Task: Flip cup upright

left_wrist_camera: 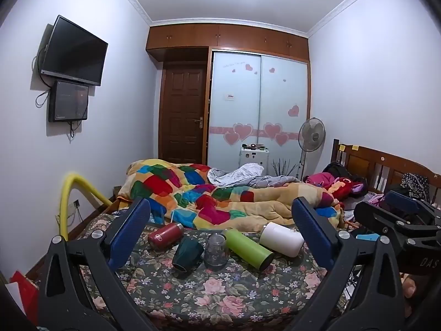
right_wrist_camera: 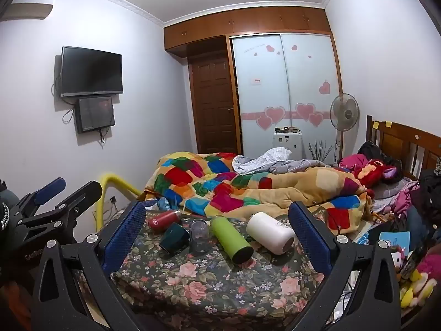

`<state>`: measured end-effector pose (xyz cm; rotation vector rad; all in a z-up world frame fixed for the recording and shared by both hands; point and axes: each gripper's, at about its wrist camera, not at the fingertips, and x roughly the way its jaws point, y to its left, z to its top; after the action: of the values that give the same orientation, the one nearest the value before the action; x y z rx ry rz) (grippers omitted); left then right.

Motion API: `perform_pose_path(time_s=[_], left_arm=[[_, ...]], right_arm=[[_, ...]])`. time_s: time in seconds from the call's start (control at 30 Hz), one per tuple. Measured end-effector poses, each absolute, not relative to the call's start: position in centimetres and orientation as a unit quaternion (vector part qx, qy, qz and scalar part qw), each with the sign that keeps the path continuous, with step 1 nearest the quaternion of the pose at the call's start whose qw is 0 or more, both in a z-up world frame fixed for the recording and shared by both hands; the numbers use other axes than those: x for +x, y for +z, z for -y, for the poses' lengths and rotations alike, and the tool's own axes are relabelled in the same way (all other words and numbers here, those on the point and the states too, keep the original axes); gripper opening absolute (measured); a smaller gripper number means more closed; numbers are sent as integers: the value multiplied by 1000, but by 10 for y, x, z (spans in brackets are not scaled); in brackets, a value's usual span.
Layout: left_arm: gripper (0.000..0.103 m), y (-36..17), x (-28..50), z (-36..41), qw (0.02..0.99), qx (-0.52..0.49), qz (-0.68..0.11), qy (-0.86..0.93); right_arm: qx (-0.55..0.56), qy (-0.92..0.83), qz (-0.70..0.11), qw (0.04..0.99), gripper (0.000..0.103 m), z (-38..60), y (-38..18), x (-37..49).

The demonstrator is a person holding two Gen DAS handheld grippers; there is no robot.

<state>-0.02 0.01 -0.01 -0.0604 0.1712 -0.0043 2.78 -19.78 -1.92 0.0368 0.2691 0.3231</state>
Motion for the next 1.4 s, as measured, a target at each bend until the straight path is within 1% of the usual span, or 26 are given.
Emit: perform_pose_path(time_s=[1.4], left_arm=[[103,-8,1,0,995,-35,-92,4]], right_arm=[[17,157,-132,979,103,195,-17,24]])
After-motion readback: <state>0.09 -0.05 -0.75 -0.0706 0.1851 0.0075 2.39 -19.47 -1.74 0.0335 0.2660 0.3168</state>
